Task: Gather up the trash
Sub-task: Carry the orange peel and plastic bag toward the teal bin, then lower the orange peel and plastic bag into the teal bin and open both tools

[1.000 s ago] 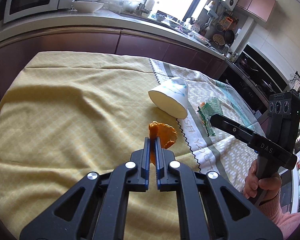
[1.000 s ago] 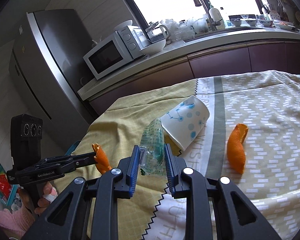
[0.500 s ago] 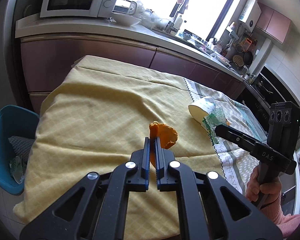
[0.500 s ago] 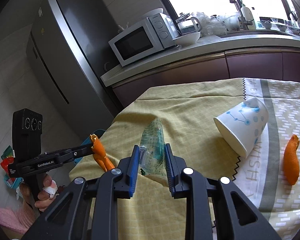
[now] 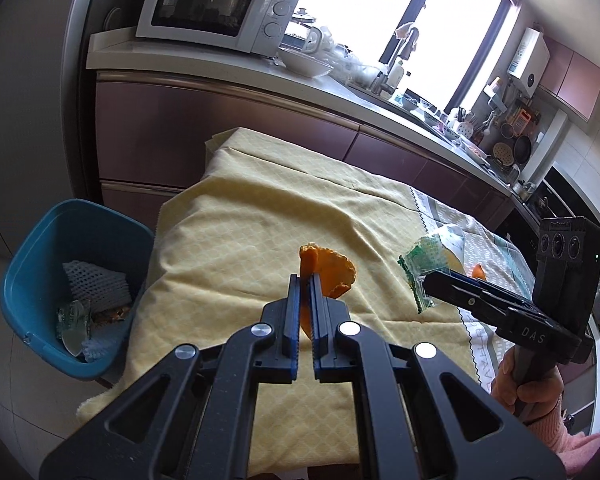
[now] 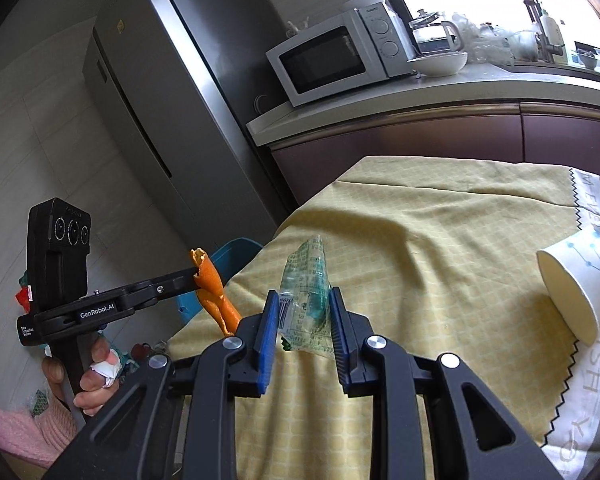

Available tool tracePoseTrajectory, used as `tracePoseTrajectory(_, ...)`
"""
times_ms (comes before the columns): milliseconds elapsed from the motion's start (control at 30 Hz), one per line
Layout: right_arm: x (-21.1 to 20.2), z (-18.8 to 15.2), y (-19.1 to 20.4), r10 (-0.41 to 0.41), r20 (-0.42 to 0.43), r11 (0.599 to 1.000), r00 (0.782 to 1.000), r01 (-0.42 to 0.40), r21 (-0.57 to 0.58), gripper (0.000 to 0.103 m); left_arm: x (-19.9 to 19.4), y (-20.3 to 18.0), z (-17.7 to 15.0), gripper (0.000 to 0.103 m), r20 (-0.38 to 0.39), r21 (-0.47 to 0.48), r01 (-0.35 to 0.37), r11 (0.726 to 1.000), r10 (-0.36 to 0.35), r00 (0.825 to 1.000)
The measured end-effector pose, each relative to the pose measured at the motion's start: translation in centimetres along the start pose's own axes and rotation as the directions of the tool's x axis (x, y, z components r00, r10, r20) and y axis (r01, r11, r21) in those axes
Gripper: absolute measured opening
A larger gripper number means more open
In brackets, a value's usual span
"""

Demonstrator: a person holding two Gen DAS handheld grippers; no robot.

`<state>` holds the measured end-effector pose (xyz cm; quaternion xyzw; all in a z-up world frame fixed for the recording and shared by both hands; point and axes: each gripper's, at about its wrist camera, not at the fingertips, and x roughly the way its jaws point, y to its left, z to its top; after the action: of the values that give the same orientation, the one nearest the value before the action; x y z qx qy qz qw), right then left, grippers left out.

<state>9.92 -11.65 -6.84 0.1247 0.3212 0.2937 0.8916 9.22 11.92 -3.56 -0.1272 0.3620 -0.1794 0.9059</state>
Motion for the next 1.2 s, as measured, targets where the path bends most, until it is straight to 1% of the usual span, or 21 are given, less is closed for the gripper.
tracePoseTrajectory(300,3.5,1.1,4.2,0.077,-0.051,0.994,0.996,-0.081,-0.075,0.023,-3.4,4.2,0.8,0.005,0.066,-0.053,-0.084,0.995,0.088,0.994)
tracePoseTrajectory(667,6.7,2.2,8.0,0.147,-0.109,0.978,0.983,-0.161,-0.135,0.023,-6.9,9.5,1.3,0.005,0.114,-0.129,-0.181,0.975,0.196,0.974)
tracePoseTrajectory(867,8.4,2.8,9.6,0.17,-0.137,0.969,0.976,-0.191,-0.154,0.024,-7.6,11.7,1.2,0.005,0.114,-0.168,-0.221,0.961,0.242,0.964)
tracePoseTrajectory(1200,12.0,3.6,11.1,0.192,-0.191,0.962,0.963,-0.223,-0.158,0.024,-6.6,14.3,0.7,0.005,0.076,-0.207,-0.268,0.941,0.289,0.954)
